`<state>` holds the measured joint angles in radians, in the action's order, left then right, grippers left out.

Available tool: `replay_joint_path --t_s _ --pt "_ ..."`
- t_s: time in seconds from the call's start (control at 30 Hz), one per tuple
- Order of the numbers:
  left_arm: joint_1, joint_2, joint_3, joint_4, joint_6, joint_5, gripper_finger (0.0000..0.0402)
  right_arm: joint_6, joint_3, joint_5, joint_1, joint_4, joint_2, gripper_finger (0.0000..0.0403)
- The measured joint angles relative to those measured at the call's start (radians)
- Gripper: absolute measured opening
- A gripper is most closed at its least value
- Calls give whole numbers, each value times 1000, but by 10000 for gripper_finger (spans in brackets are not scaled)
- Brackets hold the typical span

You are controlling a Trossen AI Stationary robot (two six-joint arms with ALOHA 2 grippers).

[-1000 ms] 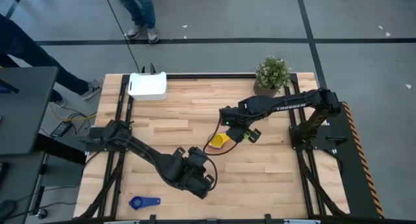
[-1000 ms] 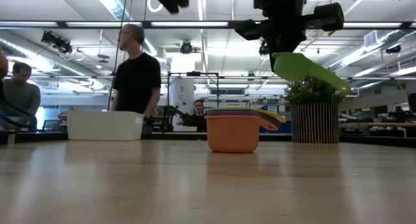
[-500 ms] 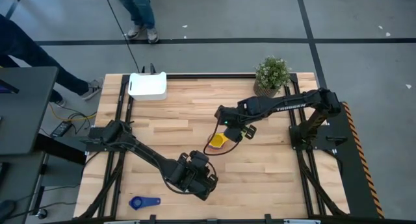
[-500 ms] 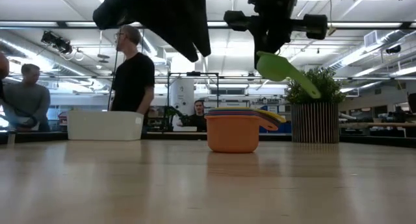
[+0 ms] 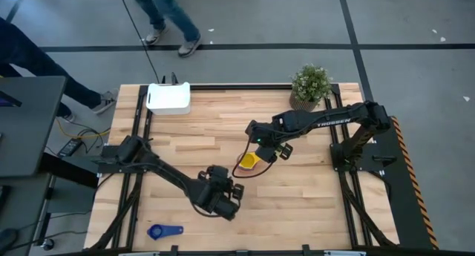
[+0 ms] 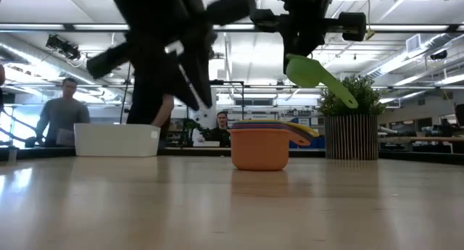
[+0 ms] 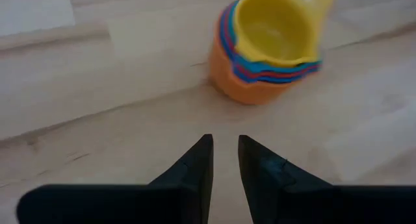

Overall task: Nest measuring cups in basket
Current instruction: Stack the green measuring cup on top of the yellow measuring cup

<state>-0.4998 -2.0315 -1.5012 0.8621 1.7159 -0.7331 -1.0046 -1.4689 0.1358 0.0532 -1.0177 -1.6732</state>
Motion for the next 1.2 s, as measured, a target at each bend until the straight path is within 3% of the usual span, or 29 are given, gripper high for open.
replay_joint_path --t_s 0.3,0.6,0.93,1.2 --pt "100 0 170 -284 -160 25 79 7 0 -6 0 -1 0 11" --pt "199 0 218 -459 -394 91 79 9 0 -7 0 -7 0 11" --pt "270 0 219 -559 -575 106 79 10 0 -12 0 -7 0 11" --pt "294 2 219 -567 -577 109 79 -16 0 -67 0 3 0 11"
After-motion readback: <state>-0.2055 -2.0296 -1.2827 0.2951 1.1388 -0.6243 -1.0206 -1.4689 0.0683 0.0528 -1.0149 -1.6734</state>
